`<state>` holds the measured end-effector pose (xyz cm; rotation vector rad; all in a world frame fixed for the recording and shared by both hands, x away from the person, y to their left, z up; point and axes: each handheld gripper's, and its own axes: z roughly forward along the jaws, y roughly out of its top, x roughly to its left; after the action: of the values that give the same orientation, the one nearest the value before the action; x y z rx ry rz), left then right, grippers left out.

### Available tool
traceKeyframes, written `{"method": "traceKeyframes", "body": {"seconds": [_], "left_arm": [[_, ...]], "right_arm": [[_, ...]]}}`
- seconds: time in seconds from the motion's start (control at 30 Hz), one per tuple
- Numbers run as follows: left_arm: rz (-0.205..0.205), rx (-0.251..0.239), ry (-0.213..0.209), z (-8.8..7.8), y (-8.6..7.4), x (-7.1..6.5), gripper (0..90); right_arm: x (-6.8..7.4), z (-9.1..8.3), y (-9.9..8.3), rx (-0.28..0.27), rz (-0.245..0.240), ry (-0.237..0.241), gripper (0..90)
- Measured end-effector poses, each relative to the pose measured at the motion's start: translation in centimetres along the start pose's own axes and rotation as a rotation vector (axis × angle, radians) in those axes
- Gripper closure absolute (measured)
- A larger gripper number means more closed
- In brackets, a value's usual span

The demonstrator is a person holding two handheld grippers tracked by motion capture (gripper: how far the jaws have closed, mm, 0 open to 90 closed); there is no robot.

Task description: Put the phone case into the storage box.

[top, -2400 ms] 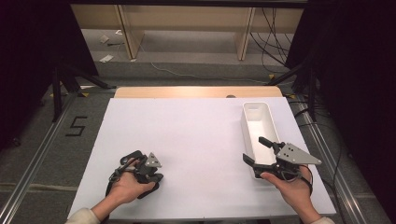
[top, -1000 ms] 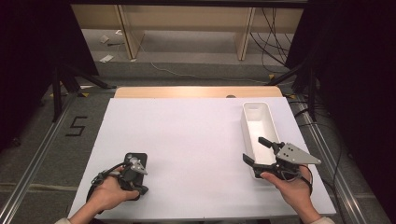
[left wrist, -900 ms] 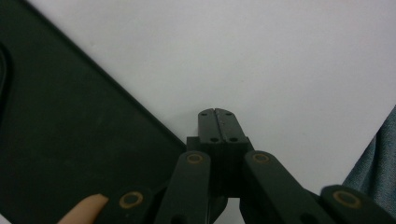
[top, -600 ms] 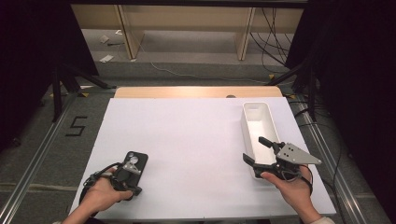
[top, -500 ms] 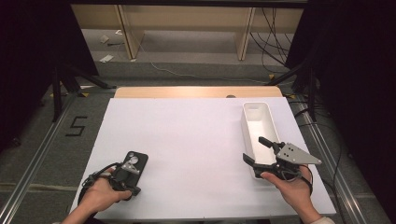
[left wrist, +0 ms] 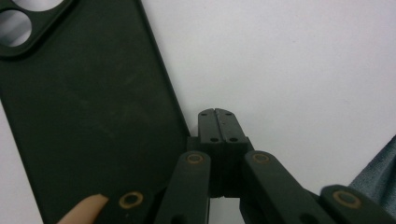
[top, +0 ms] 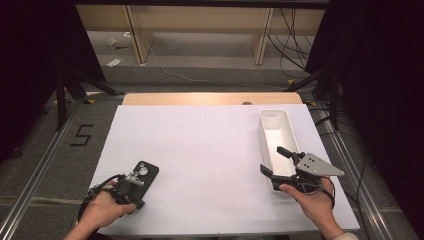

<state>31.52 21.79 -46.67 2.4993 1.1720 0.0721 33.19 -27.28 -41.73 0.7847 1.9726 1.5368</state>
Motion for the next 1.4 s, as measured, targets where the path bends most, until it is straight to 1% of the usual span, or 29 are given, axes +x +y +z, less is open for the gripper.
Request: {"method": "traceKeyframes", "body": {"seconds": [0.1, 0.23, 0.27, 0.3, 0.33, 0.37, 0.4, 0.43, 0.47, 0.5, 0.53, 0.6, 0.63, 0.67, 0.7, 0.73, 0.77, 0.8, 0.93, 1.07, 1.3, 1.4], "left_arm": [[-0.005, -0.011, 0.008, -0.1, 0.0, 0.1, 89.9], [-0.005, -0.056, 0.031, -0.7, 0.2, 0.0, 89.0], [-0.005, -0.074, 0.039, -1.0, 0.3, 0.1, 86.8], [-0.007, -0.086, 0.048, -1.1, 0.4, 0.1, 80.2], [-0.011, -0.099, 0.058, -1.2, 0.5, 0.2, 80.2], [-0.014, -0.114, 0.074, -1.3, 0.6, 0.3, 72.5], [-0.018, -0.125, 0.086, -1.4, 0.7, 0.3, 72.5], [-0.019, -0.144, 0.099, -1.4, 0.9, 0.4, 67.9], [-0.018, -0.154, 0.108, -1.5, 1.0, 0.5, 60.7], [-0.015, -0.165, 0.124, -1.5, 1.1, 0.6, 56.8], [-0.014, -0.174, 0.142, -1.5, 1.3, 0.7, 50.3], [-0.009, -0.184, 0.189, -1.5, 1.5, 0.9, 34.6], [-0.017, -0.178, 0.212, -1.4, 1.7, 1.2, 28.1], [-0.024, -0.174, 0.222, -1.3, 1.8, 1.4, 15.3], [-0.032, -0.174, 0.229, -1.2, 1.9, 1.5, 15.3], [-0.038, -0.174, 0.233, -1.1, 2.0, 1.8, 12.1], [-0.057, -0.169, 0.240, -0.9, 2.2, 2.0, 9.7], [-0.062, -0.164, 0.242, -0.8, 2.3, 2.1, 3.5], [-0.090, -0.152, 0.267, -0.1, 2.8, 2.7, 0.0], [-0.101, -0.143, 0.280, 0.3, 3.1, 3.1, 0.0], [-0.104, -0.111, 0.285, 0.9, 3.3, 3.4, 0.0], [-0.099, -0.100, 0.284, 1.1, 3.4, 3.4, 0.0]], "right_arm": [[0.0, 0.0, 0.0, 0.000, 0.000, 0.001, 18.7], [0.0, 0.0, 0.0, 0.000, 0.000, 0.000, 18.7], [0.0, 0.0, 0.0, -0.001, 0.002, 0.001, 18.7], [0.0, 0.0, 0.0, -0.002, 0.002, 0.002, 18.7], [0.0, 0.0, 0.0, -0.002, 0.002, 0.002, 18.7], [0.0, 0.0, 0.0, -0.001, -0.001, 0.001, 18.7], [0.0, 0.0, 0.0, -0.001, -0.001, 0.001, 18.7], [0.0, 0.0, 0.0, -0.001, -0.001, 0.001, 18.7], [0.0, 0.0, 0.0, -0.002, 0.000, 0.001, 18.7], [0.0, 0.0, 0.0, -0.002, 0.001, 0.000, 18.7], [0.0, 0.0, 0.0, -0.002, 0.001, -0.001, 18.6], [0.0, 0.0, 0.0, -0.003, 0.002, -0.002, 18.5], [0.0, 0.0, 0.0, -0.003, 0.002, -0.003, 18.4], [0.0, 0.0, 0.0, -0.003, 0.001, -0.004, 18.3], [0.0, 0.0, 0.0, -0.003, 0.001, -0.004, 18.3], [0.0, 0.0, 0.0, -0.003, 0.001, -0.004, 18.2], [0.0, 0.0, 0.0, -0.003, 0.001, -0.004, 18.2], [0.0, 0.0, 0.0, -0.002, 0.001, -0.004, 18.1], [-0.1, -0.1, 0.0, -0.005, 0.003, -0.007, 18.0], [-0.1, -0.1, 0.1, -0.006, 0.003, -0.008, 17.9], [-0.1, -0.1, 0.1, -0.008, 0.005, -0.008, 18.0], [-0.1, -0.1, 0.1, -0.007, 0.003, -0.006, 17.9]]}}
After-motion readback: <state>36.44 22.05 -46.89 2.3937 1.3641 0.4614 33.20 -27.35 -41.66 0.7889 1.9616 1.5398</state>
